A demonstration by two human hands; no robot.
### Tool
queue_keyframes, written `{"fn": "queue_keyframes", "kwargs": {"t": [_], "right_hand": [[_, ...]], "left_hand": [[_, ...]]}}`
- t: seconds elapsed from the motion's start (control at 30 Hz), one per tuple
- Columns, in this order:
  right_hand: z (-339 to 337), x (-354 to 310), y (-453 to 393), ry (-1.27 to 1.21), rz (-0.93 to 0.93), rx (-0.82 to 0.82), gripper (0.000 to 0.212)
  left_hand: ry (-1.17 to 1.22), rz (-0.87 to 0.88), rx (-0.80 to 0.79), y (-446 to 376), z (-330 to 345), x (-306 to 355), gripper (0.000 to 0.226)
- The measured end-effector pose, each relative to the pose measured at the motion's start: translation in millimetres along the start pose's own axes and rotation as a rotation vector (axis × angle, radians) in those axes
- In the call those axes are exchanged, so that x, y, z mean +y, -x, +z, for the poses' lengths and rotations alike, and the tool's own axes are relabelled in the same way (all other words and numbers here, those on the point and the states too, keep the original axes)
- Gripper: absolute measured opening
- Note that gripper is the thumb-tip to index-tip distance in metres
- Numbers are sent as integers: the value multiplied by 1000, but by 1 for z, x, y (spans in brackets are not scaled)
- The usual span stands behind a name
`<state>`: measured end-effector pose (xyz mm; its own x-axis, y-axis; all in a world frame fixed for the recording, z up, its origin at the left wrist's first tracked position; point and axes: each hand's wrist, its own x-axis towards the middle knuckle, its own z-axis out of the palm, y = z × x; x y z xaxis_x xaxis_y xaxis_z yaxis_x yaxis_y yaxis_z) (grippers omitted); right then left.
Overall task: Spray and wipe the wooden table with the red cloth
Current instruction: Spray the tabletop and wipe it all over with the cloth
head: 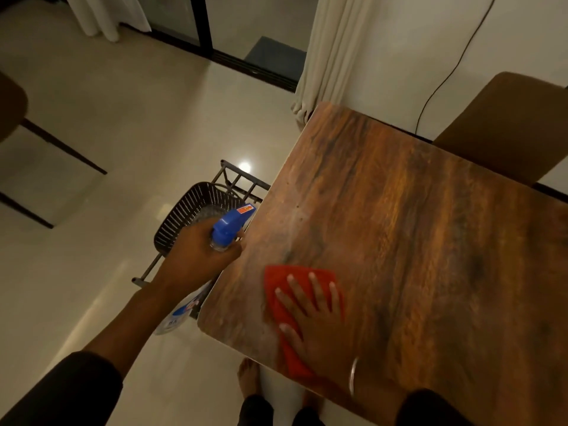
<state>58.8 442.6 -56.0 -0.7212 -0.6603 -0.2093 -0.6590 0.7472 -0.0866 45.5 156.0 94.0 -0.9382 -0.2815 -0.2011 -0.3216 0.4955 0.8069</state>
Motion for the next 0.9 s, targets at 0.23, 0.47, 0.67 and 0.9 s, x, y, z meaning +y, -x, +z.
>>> {"fn": "queue_keyframes", "kwargs": {"t": [0.23, 0.47, 0.67, 0.9], "right_hand": [[-24, -3, -77, -50, 376, 43, 69], [28, -88, 47, -15, 4, 87, 86], [0, -70, -23, -54, 11, 54, 70], [8, -144, -60, -111, -3, 91, 73]], "left_hand": [[56, 17, -104, 10, -10, -25, 13], [24, 48, -150, 21, -15, -35, 9], [-29, -34, -138, 31, -8, -43, 10], [-94, -41, -72, 34, -18, -60, 19]]}}
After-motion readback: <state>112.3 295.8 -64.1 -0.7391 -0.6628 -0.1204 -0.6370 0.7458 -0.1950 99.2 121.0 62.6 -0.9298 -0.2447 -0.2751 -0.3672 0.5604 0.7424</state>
